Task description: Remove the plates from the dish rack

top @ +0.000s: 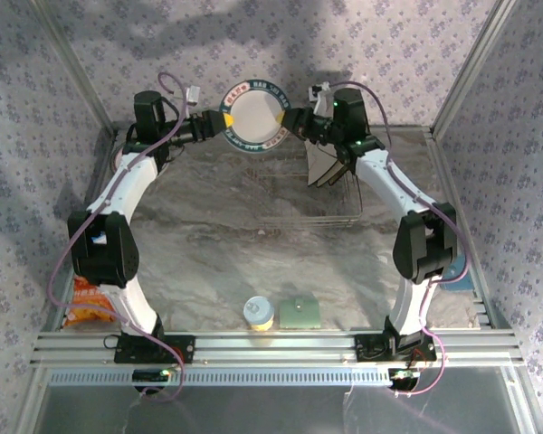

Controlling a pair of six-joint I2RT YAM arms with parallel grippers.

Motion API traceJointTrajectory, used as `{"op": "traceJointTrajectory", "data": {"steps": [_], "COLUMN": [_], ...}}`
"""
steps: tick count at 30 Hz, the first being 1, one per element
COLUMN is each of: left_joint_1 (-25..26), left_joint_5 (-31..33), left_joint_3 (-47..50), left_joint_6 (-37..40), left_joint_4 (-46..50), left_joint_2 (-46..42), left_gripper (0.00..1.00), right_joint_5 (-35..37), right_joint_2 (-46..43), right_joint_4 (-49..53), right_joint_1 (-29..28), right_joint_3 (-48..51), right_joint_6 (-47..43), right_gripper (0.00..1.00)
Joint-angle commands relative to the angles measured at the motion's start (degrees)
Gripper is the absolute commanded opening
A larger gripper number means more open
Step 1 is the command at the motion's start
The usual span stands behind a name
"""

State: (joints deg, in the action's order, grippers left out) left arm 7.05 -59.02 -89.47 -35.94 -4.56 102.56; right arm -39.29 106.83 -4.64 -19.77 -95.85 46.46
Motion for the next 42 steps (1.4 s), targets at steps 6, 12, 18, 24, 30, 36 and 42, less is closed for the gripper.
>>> {"op": "traceJointTrajectory", "data": {"steps": [6,12,18,24,30,36,42], "left_joint_1": [0.45,0.46,0.45,0.36,-0.54,-3.73,-10.13], "left_joint_5": [-1.83,-1.96,-1.73,-1.30,-0.75,0.94,6.03], "left_joint_3": [-2.77,-3.00,-3.57,-4.35,-5.35,-5.36,-1.48], "left_joint_6": [0.00,-0.13,-0.21,-0.26,-0.42,-1.61,-6.06], "left_joint_4": [-0.92,-0.72,-0.27,0.15,1.03,1.37,0.18], "left_joint_2": [0.93,1.45,1.79,1.94,1.94,1.45,-0.05], "left_gripper": [0.48,0.18,0.00,0.00,0.00,0.00,0.00], "right_joint_5": [-1.58,-1.50,-1.06,0.23,4.49,16.44,38.18], "right_joint_2": [2.40,3.38,3.48,3.74,3.99,5.19,3.37], "right_joint_4": [-1.53,-0.26,1.79,6.52,19.53,41.11,55.08], "right_joint_1": [-1.94,-2.53,-2.53,-2.55,-2.21,-0.75,0.99], "right_joint_3": [-5.17,-6.87,-7.50,-9.51,-15.63,-26.76,-32.32], "right_joint_6": [0.99,0.42,-0.76,-3.75,-9.98,-21.64,-29.31], "right_gripper": [0.00,0.00,0.00,0.53,0.99,0.99,0.99]}}
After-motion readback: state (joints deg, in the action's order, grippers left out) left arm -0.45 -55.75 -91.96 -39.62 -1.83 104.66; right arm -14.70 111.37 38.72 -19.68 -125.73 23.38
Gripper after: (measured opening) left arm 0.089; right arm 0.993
